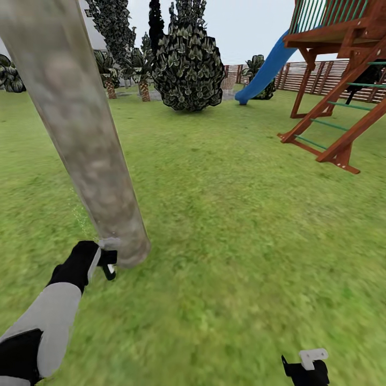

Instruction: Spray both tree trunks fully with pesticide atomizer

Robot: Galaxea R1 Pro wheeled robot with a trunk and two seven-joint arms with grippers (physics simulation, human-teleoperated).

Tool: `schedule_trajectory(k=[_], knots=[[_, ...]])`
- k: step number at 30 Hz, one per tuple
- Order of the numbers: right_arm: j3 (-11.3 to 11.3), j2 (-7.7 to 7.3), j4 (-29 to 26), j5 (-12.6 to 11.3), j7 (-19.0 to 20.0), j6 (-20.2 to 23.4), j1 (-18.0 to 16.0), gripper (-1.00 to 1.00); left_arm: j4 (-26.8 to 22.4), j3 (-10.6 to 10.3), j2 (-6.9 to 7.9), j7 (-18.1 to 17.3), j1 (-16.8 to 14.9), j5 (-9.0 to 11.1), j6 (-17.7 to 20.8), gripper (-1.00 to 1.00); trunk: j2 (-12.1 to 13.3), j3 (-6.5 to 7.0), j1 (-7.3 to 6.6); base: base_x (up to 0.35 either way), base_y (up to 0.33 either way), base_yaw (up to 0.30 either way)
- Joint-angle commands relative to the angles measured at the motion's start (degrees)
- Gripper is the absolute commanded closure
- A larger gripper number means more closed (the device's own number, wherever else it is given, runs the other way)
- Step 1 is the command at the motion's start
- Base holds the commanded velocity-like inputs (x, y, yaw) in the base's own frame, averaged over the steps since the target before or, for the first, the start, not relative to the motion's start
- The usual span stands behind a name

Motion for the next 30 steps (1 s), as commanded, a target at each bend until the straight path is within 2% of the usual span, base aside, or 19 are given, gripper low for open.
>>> schedule_trajectory(k=[1,3,5,8,9,10,11,13,14,16,17,19,24,26,30], knots=[[0.00,0.00,0.00,0.00,0.00,0.02,0.00,-1.00,-0.04,0.02,1.56,-0.04,-0.28,0.35,0.25,1.00,0.00,0.00,0.00,0.000,0.000,0.000],[0.00,0.00,0.00,0.00,0.00,0.01,0.00,-1.00,-0.03,0.02,4.32,-0.13,-0.46,0.42,0.69,1.00,0.00,0.00,0.00,0.000,0.000,0.000],[0.00,0.00,0.00,0.00,0.00,0.03,0.00,-1.00,-0.19,0.00,5.59,-0.17,-0.54,0.40,3.01,1.00,0.00,0.00,0.00,0.000,0.000,0.000],[0.00,0.00,0.00,0.00,0.00,0.06,0.00,-1.00,-2.08,-0.70,4.49,-0.18,-0.60,0.49,3.92,1.00,0.00,0.00,0.00,0.000,0.000,0.000],[0.00,0.00,0.00,0.00,0.00,0.05,0.00,-1.00,-2.92,-1.89,3.47,-0.18,-1.12,0.47,4.27,1.00,0.00,0.00,0.00,0.000,0.000,0.000],[0.00,0.00,0.00,0.00,0.00,0.01,0.00,-1.00,-4.17,-3.73,2.29,-0.18,-2.18,0.48,6.70,1.00,0.00,0.00,0.00,0.000,0.000,0.000],[0.00,0.00,0.00,0.00,0.00,0.02,0.00,-1.00,-5.07,-4.30,2.12,-0.18,-2.80,0.53,8.43,1.00,0.00,0.00,0.00,0.000,0.000,0.000],[0.00,0.00,0.00,0.00,0.00,0.05,0.00,-1.00,-5.85,-4.66,2.68,-0.20,-3.28,0.62,9.91,1.00,0.00,0.00,0.00,0.000,0.000,0.000],[0.00,0.00,0.00,0.00,0.00,0.03,0.00,-1.00,-5.99,-4.60,3.10,-0.23,-3.41,0.61,10.19,1.00,0.00,0.00,0.00,0.000,0.000,0.000],[0.00,0.00,0.00,0.00,0.00,0.05,0.00,-1.00,-6.11,-4.44,6.15,-0.33,-3.29,0.78,10.49,1.00,0.00,0.00,0.00,0.000,0.000,0.000],[0.00,0.00,0.00,0.00,0.00,0.03,0.00,-1.00,-6.12,-4.40,7.11,-0.34,-3.12,0.81,10.49,1.00,0.00,0.00,0.00,0.000,0.000,0.000],[0.00,0.00,-0.03,0.00,0.00,0.01,0.00,-1.00,-6.19,-4.61,7.88,-0.35,-2.82,0.78,10.49,1.00,0.00,0.00,0.00,0.000,0.000,0.000],[0.00,0.00,-0.09,-0.09,0.00,-0.01,0.00,-1.00,-7.16,-4.76,6.97,-0.36,-2.66,0.88,10.56,1.00,0.00,0.00,0.00,0.015,-0.018,0.108],[0.00,0.00,-0.09,-0.09,0.00,0.01,0.00,-1.00,-8.35,-4.75,6.09,-0.36,-2.63,0.92,10.63,1.00,0.00,0.00,0.00,0.147,-0.185,0.151],[-0.01,-0.14,-0.09,-0.09,-0.08,-0.02,0.00,-1.00,-8.56,-4.72,5.69,-0.30,-2.58,0.92,10.60,1.00,0.00,0.00,0.00,0.160,-0.227,0.021]])
